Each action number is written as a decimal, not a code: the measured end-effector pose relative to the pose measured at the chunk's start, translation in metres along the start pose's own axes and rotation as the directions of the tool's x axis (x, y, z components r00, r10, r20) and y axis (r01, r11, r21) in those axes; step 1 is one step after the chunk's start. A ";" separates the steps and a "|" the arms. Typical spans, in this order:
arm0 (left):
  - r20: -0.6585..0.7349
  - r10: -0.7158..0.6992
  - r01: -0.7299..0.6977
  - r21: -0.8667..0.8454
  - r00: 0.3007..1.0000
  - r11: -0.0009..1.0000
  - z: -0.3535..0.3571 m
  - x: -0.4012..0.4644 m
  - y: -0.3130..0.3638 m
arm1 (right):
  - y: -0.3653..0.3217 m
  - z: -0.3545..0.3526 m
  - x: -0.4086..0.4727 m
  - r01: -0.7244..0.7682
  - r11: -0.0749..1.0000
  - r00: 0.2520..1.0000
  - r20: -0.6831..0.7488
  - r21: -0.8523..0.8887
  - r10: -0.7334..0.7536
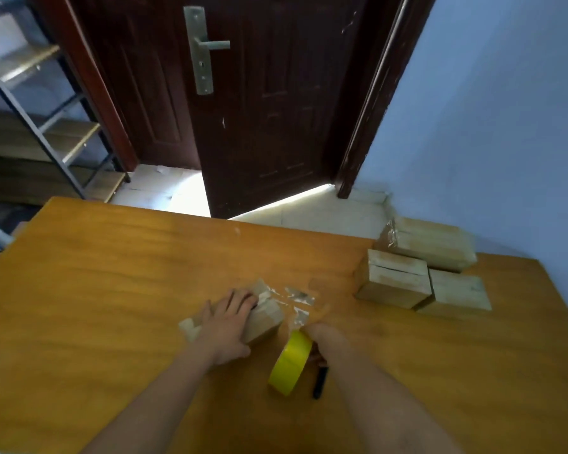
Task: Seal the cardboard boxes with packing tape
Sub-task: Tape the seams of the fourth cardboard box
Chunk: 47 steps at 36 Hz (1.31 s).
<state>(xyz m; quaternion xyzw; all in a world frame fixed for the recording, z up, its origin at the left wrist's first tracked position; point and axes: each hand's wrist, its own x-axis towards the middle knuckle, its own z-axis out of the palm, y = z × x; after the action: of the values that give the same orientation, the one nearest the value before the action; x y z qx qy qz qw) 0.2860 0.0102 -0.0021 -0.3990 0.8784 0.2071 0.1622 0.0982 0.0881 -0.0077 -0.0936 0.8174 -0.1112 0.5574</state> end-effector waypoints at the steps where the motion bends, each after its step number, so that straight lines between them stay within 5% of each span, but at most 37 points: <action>1: 0.004 0.003 -0.003 -0.001 1.000 1.000 0.000 0.001 -0.001 | -0.001 -0.001 -0.001 -0.007 1.000 1.000 -0.017 0.001 0.007; 6: -0.002 0.004 -0.004 -0.027 1.000 1.000 0.000 0.008 -0.005 | -0.002 0.001 0.019 -0.043 0.996 0.998 -0.034 0.084 0.046; 11: -0.036 0.044 -0.045 -0.023 0.998 0.999 -0.006 0.011 -0.010 | 0.003 0.013 0.029 0.005 0.925 1.000 -0.007 0.380 -0.002; 17: -0.054 0.169 -0.168 0.023 0.984 0.986 -0.012 0.015 -0.019 | 0.017 0.012 0.041 0.249 0.897 0.967 -0.142 0.364 -0.211; 23: 0.029 0.248 -0.249 0.048 0.968 0.967 -0.017 0.019 -0.021 | 0.017 -0.018 0.001 0.540 0.808 0.831 -0.300 0.236 -0.468; 28: -0.154 0.297 -0.317 -0.128 0.942 0.940 -0.026 0.023 -0.004 | 0.013 -0.034 -0.038 0.637 0.685 0.771 -0.291 0.353 -0.567; 31: -0.246 0.189 -0.305 -0.627 0.951 0.717 -0.042 0.025 0.030 | 0.008 -0.035 -0.055 0.682 0.641 0.730 -0.282 0.352 -0.622; 34: -0.029 0.073 -0.053 -0.935 0.997 0.352 -0.060 0.031 0.059 | 0.005 -0.032 -0.067 0.720 0.600 0.692 -0.287 0.348 -0.663; 36: 0.133 0.077 0.113 -0.968 0.988 0.222 -0.068 0.033 0.071 | 0.002 -0.031 -0.074 0.750 0.563 0.657 -0.297 0.346 -0.693; 39: 0.265 0.093 0.250 -0.956 0.960 0.154 -0.073 0.037 0.072 | -0.002 -0.029 -0.078 0.793 0.511 0.600 -0.285 0.331 -0.747; 47: 0.237 0.257 0.207 -0.968 0.937 0.140 -0.073 0.037 0.059 | -0.003 -0.027 -0.085 0.846 0.422 0.503 -0.222 0.326 -0.836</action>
<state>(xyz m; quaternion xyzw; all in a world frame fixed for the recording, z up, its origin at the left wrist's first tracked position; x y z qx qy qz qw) 0.2084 -0.0139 0.0582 -0.3476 0.4870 0.8012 0.0093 0.1035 0.1110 0.0789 -0.3732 0.6275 -0.5368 0.4228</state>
